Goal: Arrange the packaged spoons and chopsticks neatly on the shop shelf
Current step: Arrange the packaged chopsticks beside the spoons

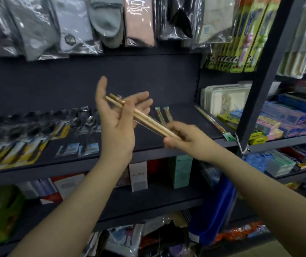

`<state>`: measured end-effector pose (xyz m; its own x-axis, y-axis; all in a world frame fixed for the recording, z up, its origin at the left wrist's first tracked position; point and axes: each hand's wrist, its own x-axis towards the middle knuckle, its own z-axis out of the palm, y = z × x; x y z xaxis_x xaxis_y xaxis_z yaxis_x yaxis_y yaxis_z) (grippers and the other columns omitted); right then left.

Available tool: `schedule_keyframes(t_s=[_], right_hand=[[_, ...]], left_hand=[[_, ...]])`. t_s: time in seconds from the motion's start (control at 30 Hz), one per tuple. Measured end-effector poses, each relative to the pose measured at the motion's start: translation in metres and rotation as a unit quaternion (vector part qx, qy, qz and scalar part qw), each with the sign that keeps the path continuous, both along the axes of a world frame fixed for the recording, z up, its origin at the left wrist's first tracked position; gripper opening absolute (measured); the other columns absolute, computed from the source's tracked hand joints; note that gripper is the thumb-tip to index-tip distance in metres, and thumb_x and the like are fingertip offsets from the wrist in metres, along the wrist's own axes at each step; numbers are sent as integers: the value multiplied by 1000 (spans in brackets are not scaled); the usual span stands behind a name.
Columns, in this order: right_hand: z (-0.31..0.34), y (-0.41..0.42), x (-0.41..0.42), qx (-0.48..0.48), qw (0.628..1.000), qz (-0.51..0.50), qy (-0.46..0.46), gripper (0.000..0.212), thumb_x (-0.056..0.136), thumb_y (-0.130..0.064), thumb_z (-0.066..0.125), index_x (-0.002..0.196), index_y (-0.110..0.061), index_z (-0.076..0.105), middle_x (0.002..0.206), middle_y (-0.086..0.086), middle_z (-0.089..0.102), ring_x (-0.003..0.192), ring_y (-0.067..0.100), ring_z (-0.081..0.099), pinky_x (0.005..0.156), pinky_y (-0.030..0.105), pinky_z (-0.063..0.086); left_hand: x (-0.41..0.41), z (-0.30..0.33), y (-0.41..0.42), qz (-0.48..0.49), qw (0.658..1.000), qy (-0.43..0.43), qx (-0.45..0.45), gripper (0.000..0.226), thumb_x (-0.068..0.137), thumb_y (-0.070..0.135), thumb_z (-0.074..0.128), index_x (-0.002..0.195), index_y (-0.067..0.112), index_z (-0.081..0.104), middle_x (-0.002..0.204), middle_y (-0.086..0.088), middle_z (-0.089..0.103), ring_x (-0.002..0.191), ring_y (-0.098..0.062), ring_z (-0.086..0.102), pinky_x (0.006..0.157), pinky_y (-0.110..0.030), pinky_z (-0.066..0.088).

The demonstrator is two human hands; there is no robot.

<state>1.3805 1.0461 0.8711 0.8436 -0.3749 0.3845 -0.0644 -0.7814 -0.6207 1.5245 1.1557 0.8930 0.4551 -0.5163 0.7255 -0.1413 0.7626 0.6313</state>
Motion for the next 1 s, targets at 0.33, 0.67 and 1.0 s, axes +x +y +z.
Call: schedule_keyframes(t_s=[0.33, 0.67, 1.0], right_hand=[[-38, 17, 11, 122, 987, -3, 103, 23, 96, -29, 45, 77, -19, 55, 47, -14, 43, 43, 0, 36, 47, 15, 34], [4, -16, 6, -135, 965, -29, 224, 18, 94, -31, 48, 79, -22, 52, 64, -5, 52, 60, 11, 49, 63, 30, 40], [4, -83, 51, -228, 938, -259, 36, 27, 89, -14, 53, 116, -10, 56, 115, 15, 54, 105, 35, 52, 86, 40, 46]], left_hand=[[30, -38, 18, 33, 975, 153, 155, 20, 97, 14, 40, 104, 17, 59, 90, -1, 69, 89, -13, 69, 75, -21, 55], [49, -37, 11, 230, 771, -504, 315, 29, 91, 25, 52, 118, 17, 60, 113, -1, 61, 102, -18, 56, 91, -32, 43], [38, -42, -40, 117, 883, -147, 430, 14, 94, 17, 43, 100, 28, 48, 70, 2, 66, 47, -1, 55, 43, -16, 43]])
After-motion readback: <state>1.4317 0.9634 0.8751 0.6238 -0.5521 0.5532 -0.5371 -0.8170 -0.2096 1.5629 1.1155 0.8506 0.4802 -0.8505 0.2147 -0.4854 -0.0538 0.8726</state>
